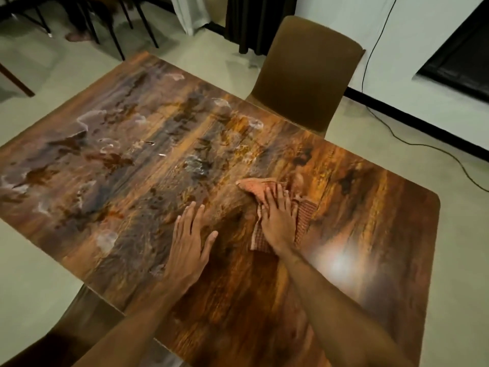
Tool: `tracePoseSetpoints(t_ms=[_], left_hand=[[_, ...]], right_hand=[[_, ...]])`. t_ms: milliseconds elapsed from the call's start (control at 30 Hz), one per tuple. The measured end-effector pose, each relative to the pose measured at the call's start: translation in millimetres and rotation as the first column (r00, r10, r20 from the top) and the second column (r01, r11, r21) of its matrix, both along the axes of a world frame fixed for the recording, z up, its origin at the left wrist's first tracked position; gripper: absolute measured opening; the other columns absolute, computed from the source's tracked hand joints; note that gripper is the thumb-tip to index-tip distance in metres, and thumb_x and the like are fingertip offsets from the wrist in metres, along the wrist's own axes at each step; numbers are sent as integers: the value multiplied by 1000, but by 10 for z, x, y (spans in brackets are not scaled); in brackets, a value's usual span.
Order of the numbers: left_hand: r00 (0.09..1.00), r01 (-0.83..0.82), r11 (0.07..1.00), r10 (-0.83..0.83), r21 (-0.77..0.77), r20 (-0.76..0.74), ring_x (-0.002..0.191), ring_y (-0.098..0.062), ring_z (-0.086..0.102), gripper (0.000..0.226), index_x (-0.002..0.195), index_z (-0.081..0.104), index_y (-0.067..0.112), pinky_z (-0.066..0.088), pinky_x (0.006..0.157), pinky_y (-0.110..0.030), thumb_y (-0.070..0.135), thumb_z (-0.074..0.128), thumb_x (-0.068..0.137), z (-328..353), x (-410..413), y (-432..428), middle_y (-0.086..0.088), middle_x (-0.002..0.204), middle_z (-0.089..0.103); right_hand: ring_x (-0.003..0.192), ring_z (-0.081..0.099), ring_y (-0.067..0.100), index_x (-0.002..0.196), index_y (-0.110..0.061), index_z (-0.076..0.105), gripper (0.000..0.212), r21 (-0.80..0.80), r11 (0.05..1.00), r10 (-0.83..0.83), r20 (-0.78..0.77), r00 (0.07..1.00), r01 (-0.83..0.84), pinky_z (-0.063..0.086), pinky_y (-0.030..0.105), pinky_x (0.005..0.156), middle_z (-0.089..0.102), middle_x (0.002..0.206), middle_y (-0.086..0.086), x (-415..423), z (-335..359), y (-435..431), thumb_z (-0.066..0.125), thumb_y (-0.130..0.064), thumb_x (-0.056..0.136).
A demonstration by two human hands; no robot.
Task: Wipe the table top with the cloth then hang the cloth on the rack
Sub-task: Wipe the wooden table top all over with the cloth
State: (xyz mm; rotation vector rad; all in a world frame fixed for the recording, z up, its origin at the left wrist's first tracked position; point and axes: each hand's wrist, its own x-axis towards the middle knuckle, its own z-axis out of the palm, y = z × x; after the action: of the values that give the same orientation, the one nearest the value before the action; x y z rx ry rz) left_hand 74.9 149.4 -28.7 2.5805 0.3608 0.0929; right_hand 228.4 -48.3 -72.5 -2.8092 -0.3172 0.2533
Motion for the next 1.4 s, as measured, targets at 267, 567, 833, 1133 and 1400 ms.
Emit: tracePoseSetpoints(t_ms=[267,567,833,1133,1400], left_hand=[[1000,29,998,-29,52,8,155,-11,-1,67,160,12,21,-6,125,-33,53,31,104,10,895,74,-2,169,8],[988,145,988,-147,59,39,156,-16,4,67,160,15,17,3,127,-41,52,30,105,-35,1694,-44,-6,168,10],[977,191,975,-199,109,72,156,-17,4,67,160,12,16,1,126,-41,51,31,106,99,2147,-89,-7,169,8],[967,233,965,-243,124,77,154,-25,12,65,159,15,18,6,126,-45,50,32,105,230,2320,-273,-7,168,11],[937,342,933,-348,117,35,153,-26,17,67,158,22,15,-2,124,-34,53,32,103,92,1719,-638,-11,165,21]], right_hand=[[157,12,27,162,-28,24,58,74,925,368,59,928,-372,7,51,128,11,173,0,473,-39,616,36,-40,107],[159,3,28,164,-22,15,60,24,979,202,50,978,-203,-3,47,125,5,173,5,1461,-23,701,29,-41,109],[159,3,28,164,-26,19,59,27,994,-106,37,994,105,0,54,127,5,173,3,1939,-15,195,30,-44,109],[158,10,23,161,-34,27,57,63,998,-17,98,995,11,5,53,128,16,172,-3,1750,-7,-528,26,-53,107],[158,4,26,162,-24,26,57,31,971,-237,81,968,236,3,54,127,10,173,4,761,83,-1061,29,-43,108]])
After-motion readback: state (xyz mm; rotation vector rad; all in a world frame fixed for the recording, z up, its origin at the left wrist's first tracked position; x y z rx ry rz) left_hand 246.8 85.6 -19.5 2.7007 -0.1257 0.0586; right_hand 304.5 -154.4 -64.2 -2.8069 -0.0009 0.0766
